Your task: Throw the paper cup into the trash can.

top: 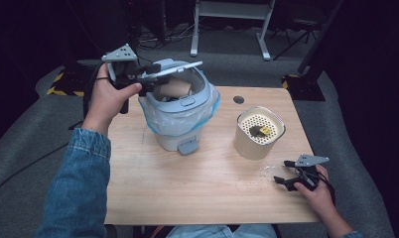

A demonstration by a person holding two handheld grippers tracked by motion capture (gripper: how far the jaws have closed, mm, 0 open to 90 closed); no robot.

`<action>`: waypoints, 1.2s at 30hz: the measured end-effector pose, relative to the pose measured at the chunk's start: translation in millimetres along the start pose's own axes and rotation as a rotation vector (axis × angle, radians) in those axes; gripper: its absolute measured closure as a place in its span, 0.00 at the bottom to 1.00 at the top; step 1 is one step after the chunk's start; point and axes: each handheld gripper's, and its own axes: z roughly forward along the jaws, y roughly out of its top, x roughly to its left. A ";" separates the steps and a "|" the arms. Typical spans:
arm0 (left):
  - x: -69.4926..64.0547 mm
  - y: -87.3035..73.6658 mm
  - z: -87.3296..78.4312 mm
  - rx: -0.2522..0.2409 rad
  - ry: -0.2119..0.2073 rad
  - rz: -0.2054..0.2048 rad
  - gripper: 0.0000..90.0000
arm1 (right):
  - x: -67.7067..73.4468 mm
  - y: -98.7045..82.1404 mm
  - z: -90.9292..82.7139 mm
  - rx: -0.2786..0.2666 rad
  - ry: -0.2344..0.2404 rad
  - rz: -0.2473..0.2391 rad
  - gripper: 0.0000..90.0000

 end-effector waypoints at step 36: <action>-13.5 -14.1 49.0 0.154 0.081 0.012 1.00 | 1.2 -0.3 -0.4 0.000 -0.009 0.007 0.18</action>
